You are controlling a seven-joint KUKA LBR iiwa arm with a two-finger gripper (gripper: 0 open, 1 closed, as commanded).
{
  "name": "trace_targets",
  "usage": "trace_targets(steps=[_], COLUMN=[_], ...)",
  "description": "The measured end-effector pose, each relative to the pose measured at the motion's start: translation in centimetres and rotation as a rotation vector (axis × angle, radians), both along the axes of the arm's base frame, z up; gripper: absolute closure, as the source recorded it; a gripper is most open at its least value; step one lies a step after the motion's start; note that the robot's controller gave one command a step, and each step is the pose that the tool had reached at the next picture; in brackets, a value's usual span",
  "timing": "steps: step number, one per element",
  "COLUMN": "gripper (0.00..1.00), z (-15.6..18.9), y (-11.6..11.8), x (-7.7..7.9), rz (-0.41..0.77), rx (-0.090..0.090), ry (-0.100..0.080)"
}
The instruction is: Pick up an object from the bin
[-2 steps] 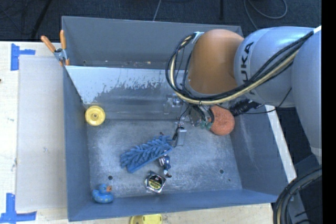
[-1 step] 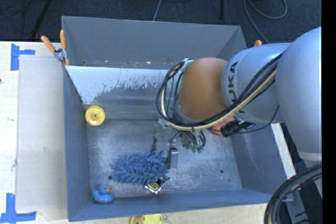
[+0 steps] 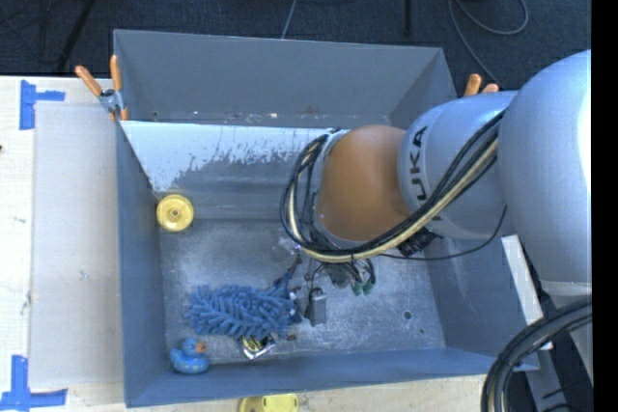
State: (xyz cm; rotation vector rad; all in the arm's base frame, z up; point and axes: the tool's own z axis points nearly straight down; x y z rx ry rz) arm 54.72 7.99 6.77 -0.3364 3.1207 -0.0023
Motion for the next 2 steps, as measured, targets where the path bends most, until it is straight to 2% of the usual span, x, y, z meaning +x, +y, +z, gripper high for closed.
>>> trace_targets(steps=[1, 2], gripper=[1.00, 1.00], z=[0.70, 0.70], y=[6.31, 6.30], x=[-0.01, -0.01], rz=[0.098, 0.097], rx=[0.007, 0.007], ry=[-0.006, -0.006])
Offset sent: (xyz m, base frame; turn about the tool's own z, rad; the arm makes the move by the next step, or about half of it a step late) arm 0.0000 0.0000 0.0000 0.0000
